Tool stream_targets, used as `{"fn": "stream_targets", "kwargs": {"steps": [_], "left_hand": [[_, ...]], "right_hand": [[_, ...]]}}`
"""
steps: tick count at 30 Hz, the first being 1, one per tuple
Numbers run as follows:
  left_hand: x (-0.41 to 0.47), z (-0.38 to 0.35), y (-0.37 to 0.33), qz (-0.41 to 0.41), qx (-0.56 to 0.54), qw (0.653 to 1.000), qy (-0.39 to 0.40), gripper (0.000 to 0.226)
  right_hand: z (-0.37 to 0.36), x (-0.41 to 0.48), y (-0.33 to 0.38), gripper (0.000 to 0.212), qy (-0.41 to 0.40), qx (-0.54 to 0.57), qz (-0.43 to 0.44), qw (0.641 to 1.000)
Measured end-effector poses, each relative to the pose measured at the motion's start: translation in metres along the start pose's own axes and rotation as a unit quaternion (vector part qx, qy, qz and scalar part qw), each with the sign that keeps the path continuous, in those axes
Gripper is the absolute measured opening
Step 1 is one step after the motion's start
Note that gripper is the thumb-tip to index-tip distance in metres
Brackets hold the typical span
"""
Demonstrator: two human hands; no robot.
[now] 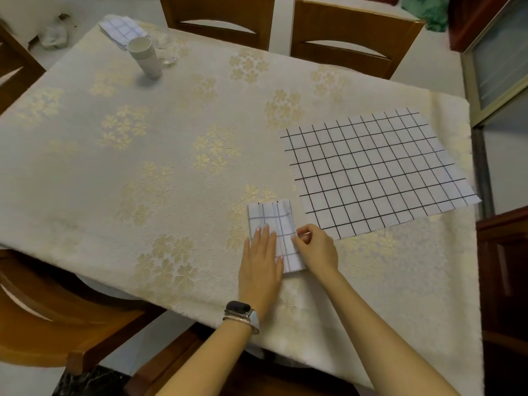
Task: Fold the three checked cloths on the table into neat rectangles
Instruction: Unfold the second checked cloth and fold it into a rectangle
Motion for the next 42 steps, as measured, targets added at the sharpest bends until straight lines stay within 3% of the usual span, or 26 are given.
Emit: {"fn": "stream_targets", "kwargs": {"steps": [8,12,17,21,30,34,37,39,42], "left_hand": [[0.012,-0.021,0.042,-0.046,0.085,0.991,0.088,0.079],[0.014,-0.019,0.037,-0.047,0.072,0.993,0.086,0.086],[0.025,-0.016,0.041,-0.044,0.072,0.993,0.079,0.105],[0.032,-0.014,0.044,-0.049,0.086,0.992,0.082,0.115],[0.032,-0.015,0.045,-0.047,0.061,0.992,0.099,0.118],[0.033,-0.005,0.047,-0.015,0.025,0.998,0.057,0.099],[0.030,0.009,0.043,0.087,-0.089,0.992,-0.037,0.068],[0.025,0.018,0.040,0.194,-0.186,0.959,-0.089,0.049],[0.020,0.017,0.039,0.308,-0.269,0.910,-0.074,0.032]], "right_hand": [[0.000,0.000,0.004,0.022,-0.030,-0.039,0.041,0.998],[-0.006,-0.001,0.006,0.038,-0.080,-0.102,0.199,0.971],[-0.026,0.012,-0.004,0.062,0.023,-0.193,0.308,0.932],[-0.034,0.020,-0.017,0.067,0.047,-0.252,0.322,0.911],[-0.039,0.024,-0.021,0.069,0.039,-0.275,0.322,0.905],[-0.030,0.021,-0.011,0.071,0.055,-0.233,0.316,0.918],[-0.015,0.011,-0.004,0.061,-0.010,-0.106,0.290,0.951],[-0.008,0.002,-0.006,0.050,-0.027,-0.024,0.233,0.972],[-0.009,-0.009,-0.013,0.043,-0.012,-0.016,0.196,0.980]]}}
Point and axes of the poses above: each hand's wrist, its own x-axis towards the middle knuckle, its own z-axis out of the back of the hand, y = z × x, the point moved 2 cm from there along x, towards the middle knuckle, and after that the axes turned 8 degrees about -y, right-handed, at the moved point
